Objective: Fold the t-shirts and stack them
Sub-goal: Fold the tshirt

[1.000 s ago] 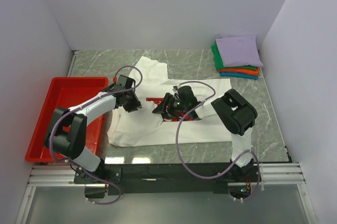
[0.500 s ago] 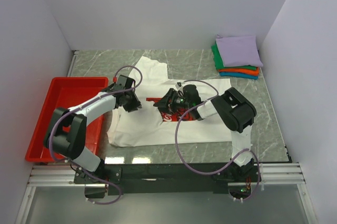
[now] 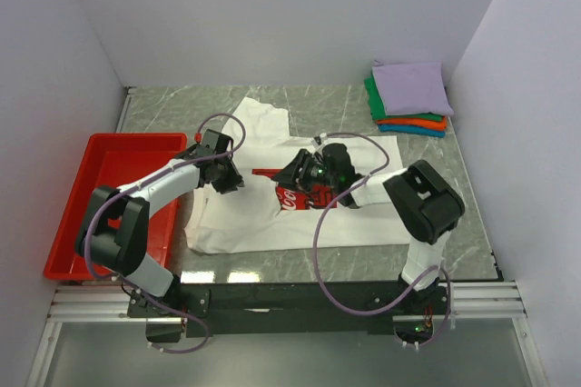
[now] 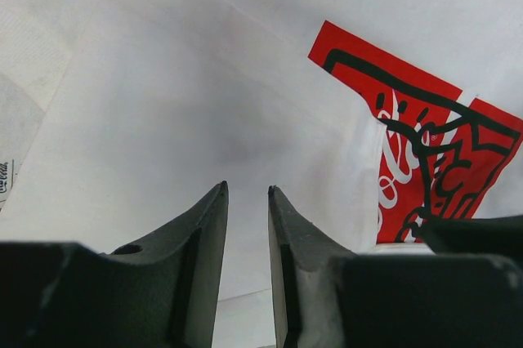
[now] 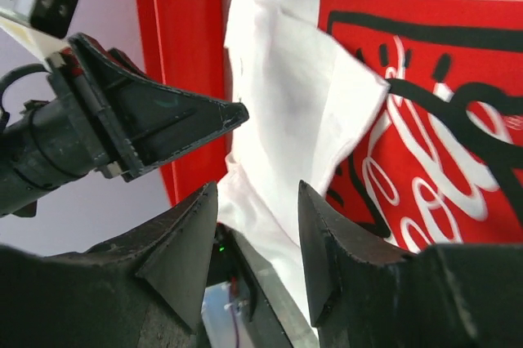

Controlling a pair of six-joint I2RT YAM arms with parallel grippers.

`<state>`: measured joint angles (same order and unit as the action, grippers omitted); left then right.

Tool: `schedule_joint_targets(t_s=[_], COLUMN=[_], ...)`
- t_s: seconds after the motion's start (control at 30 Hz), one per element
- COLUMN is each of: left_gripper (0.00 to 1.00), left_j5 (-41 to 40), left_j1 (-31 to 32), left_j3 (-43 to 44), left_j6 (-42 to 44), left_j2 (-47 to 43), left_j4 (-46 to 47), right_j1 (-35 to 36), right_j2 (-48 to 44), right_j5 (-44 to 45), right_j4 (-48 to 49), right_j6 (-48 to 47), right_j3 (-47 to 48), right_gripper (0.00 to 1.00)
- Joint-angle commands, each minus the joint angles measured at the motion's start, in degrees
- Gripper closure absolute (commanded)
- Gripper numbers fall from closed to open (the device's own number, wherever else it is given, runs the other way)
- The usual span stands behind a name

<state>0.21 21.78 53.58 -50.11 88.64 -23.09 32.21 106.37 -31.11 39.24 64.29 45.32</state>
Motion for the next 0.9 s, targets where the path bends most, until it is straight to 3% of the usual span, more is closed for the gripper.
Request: schedule_joint_targets(t_s=[0.0, 0.2, 0.4, 0.7, 0.87], left_gripper=[0.68, 0.68, 0.64, 0.39, 0.35], left_j5=[-0.03, -0.03, -5.91, -9.87, -11.01], left_j1=[0.10, -1.65, -2.88, -4.73, -5.08], left_j3=[0.38, 5.73, 20.66, 47.20, 66.89], left_j6=[1.50, 2.29, 4.22, 18.98, 26.90], left_j2=[-1.89, -0.40, 6.27, 27.44, 43.35], left_j4=[0.42, -1.60, -1.87, 1.56, -1.51], right_j1=[-1.35, -6.44, -16.11, -23.59, -24.47], right_j2=[-6.25, -11.60, -18.64, -24.89, -25.77], right_j5=[6.58, 10.01, 11.25, 13.71, 13.19], right_j4=[-8.01, -14.26, -23.48, -32.48, -33.70], right_j6=[-7.07, -11.55, -17.70, -23.51, -24.83], right_j3=[-1.02, -3.40, -2.17, 3.63, 4.60], right_gripper=[0.49, 0.50, 0.50, 0.50, 0.51])
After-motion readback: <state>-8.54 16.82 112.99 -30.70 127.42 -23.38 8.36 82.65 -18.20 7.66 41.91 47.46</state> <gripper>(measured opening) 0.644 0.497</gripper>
